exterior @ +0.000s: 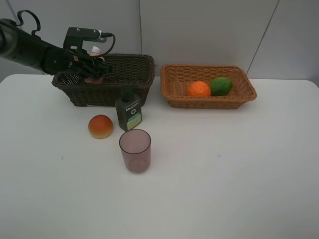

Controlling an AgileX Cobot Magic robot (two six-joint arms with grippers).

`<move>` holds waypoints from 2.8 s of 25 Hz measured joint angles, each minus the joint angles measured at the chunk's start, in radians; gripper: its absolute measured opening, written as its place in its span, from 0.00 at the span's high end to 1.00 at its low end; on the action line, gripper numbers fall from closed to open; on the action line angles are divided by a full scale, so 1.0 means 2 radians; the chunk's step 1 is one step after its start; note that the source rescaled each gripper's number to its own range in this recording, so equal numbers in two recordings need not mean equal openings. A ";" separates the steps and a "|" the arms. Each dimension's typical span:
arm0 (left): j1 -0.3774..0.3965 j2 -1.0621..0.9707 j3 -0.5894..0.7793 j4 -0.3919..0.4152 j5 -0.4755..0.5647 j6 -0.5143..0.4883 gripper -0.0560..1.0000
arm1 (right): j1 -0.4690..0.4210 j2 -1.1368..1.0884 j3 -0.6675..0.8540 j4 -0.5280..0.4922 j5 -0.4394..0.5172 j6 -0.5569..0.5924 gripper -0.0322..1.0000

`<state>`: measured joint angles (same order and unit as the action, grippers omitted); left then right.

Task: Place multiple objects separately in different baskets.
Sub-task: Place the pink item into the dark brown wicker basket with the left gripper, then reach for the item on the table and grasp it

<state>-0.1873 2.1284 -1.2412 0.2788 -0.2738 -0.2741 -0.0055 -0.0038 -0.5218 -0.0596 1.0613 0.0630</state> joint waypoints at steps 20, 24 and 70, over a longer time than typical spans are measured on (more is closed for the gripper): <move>0.000 0.016 -0.029 -0.053 0.032 0.001 0.05 | 0.000 0.000 0.000 0.000 0.000 0.000 0.03; 0.000 0.014 -0.055 -0.055 0.073 0.001 0.02 | 0.000 0.000 0.000 0.000 0.000 0.000 0.03; -0.171 -0.084 -0.185 -0.130 0.606 0.198 0.01 | 0.000 0.000 0.000 0.000 0.000 0.000 0.03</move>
<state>-0.5284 1.9605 -1.6105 0.0187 0.9380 0.1223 -0.0055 -0.0038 -0.5218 -0.0596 1.0613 0.0630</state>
